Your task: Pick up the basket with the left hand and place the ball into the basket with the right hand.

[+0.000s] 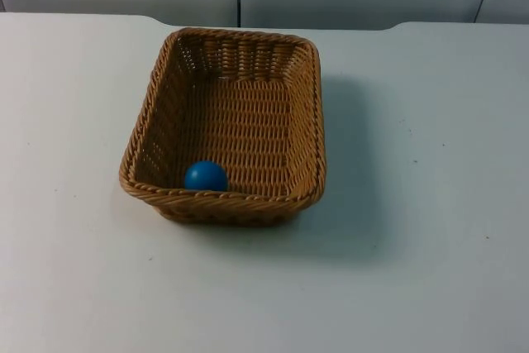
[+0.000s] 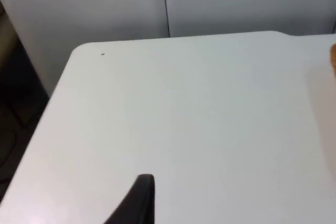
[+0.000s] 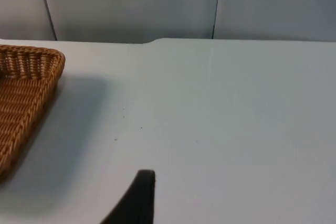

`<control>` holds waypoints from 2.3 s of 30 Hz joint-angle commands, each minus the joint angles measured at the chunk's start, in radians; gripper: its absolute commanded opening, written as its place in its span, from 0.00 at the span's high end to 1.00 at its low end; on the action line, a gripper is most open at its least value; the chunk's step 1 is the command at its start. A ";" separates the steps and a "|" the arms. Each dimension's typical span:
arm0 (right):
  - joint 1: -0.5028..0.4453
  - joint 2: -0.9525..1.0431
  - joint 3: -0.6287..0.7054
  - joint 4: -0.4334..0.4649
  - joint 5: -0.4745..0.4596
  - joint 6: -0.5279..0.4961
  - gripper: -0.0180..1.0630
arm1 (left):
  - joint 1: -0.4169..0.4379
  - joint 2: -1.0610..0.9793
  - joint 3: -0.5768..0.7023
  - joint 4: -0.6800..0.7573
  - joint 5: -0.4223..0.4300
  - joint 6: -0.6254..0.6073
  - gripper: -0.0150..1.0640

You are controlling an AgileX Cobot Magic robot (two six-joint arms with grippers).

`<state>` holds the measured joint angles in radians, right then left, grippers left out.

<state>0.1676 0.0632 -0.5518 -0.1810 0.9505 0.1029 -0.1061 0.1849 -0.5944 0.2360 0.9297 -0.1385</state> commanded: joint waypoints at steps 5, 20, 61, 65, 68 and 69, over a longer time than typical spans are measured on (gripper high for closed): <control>0.003 -0.062 0.003 0.040 0.042 -0.007 0.01 | 0.001 -0.003 0.001 -0.281 -0.012 -0.097 0.01; 0.001 -0.062 0.003 0.086 0.036 -0.077 0.01 | -0.203 -0.045 0.016 -0.019 -0.034 0.003 0.01; 0.003 -0.063 0.043 0.135 0.128 -0.077 0.01 | -0.204 -0.185 0.080 -0.227 0.150 0.116 0.01; 0.003 -0.063 0.043 0.135 0.128 -0.077 0.01 | -0.204 -0.185 0.080 -0.227 0.150 0.116 0.01; 0.003 -0.063 0.043 0.135 0.128 -0.077 0.01 | -0.204 -0.185 0.080 -0.227 0.150 0.116 0.01; 0.003 -0.063 0.043 0.135 0.128 -0.077 0.01 | -0.204 -0.185 0.080 -0.227 0.150 0.116 0.01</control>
<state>0.1676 0.0075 -0.5167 -0.0530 1.0916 0.0227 -0.3041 0.0051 -0.5153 0.0182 1.0793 -0.0256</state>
